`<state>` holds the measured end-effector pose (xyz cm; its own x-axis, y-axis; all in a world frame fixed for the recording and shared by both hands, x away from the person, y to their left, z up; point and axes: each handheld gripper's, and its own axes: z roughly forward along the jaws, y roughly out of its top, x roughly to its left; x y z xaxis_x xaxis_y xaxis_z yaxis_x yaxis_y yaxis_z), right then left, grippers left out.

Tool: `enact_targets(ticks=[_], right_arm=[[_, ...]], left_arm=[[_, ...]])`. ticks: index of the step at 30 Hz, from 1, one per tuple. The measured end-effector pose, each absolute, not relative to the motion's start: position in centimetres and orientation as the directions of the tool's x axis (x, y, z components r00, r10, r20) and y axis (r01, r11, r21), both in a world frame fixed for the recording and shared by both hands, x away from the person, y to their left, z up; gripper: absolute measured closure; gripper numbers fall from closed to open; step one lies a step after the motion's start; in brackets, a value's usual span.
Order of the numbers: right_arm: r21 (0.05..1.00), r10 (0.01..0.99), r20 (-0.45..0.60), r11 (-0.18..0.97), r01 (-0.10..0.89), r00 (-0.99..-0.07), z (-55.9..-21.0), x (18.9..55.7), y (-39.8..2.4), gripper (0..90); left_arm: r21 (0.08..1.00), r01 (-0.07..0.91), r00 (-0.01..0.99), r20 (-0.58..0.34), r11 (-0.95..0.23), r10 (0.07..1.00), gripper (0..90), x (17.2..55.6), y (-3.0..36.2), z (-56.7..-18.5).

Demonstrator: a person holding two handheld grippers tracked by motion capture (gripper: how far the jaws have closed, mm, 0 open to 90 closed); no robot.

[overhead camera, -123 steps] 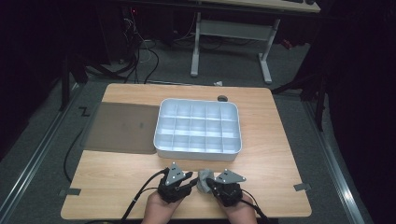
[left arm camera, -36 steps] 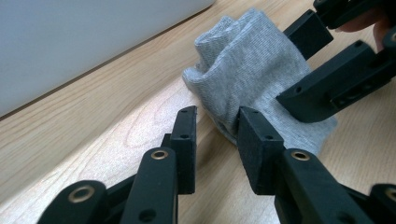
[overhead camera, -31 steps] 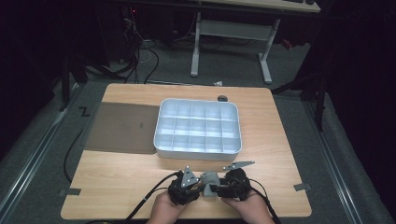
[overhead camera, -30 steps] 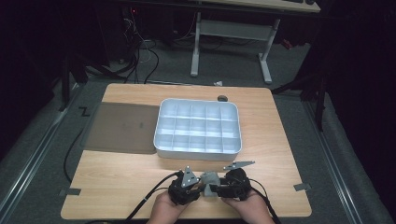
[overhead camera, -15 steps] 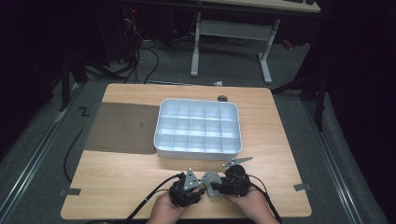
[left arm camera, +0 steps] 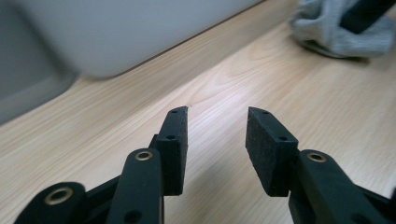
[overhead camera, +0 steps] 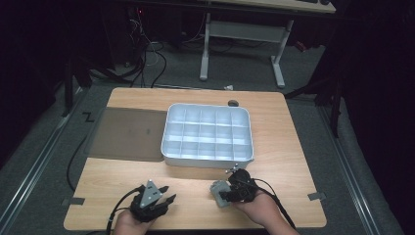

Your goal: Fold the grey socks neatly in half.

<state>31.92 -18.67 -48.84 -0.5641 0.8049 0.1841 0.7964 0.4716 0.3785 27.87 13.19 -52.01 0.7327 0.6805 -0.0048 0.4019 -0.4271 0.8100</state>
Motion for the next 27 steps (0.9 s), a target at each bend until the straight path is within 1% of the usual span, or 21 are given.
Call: enact_targets(ticks=[3, 5, 8, 13, 14, 18, 21, 22, 27], right_arm=[[0.347, 0.801, 0.170, 0.497, 0.795, -0.575, -48.6, 32.2, -18.3, 59.0], [0.323, 0.798, 0.158, 0.514, 0.794, -0.581, -48.5, 32.4, -17.9, 59.0], [0.297, 0.795, 0.143, 0.534, 0.792, -0.590, -48.4, 32.6, -17.5, 59.3], [0.255, 0.779, 0.134, 0.570, 0.781, -0.612, -48.4, 33.1, -16.9, 61.1], [0.254, 0.767, 0.131, 0.587, 0.769, -0.629, -48.4, 33.3, -16.9, 61.6], [0.214, 0.767, 0.135, 0.595, 0.774, -0.627, -48.4, 33.6, -16.3, 62.5], [0.194, 0.776, 0.147, 0.585, 0.787, -0.613, -48.3, 33.6, -16.0, 64.4], [0.206, 0.757, 0.143, 0.607, 0.768, -0.637, -48.4, 33.8, -16.1, 66.6], [0.194, 0.732, 0.144, 0.639, 0.744, -0.666, -48.3, 34.1, -15.8, 72.7]], left_arm=[[0.824, 0.421, 0.699, -0.029, -0.379, 0.715, 59.8, 28.2, 14.9, -52.0], [0.825, 0.433, 0.691, -0.044, -0.363, 0.722, 59.6, 28.3, 15.4, -52.0], [0.823, 0.445, 0.692, -0.064, -0.354, 0.719, 58.6, 28.5, 15.6, -52.2], [0.828, 0.446, 0.682, -0.069, -0.340, 0.728, 58.4, 28.5, 16.0, -52.2], [0.829, 0.447, 0.681, -0.071, -0.337, 0.729, 58.0, 28.5, 16.0, -52.2], [0.833, 0.456, 0.664, -0.083, -0.314, 0.743, 56.0, 28.7, 16.5, -52.0], [0.836, 0.457, 0.654, -0.085, -0.303, 0.752, 55.3, 28.7, 16.8, -52.0], [0.836, 0.460, 0.651, -0.088, -0.299, 0.754, 54.8, 28.8, 16.9, -52.0], [0.836, 0.469, 0.639, -0.100, -0.284, 0.763, 53.0, 28.8, 17.1, -52.1]])
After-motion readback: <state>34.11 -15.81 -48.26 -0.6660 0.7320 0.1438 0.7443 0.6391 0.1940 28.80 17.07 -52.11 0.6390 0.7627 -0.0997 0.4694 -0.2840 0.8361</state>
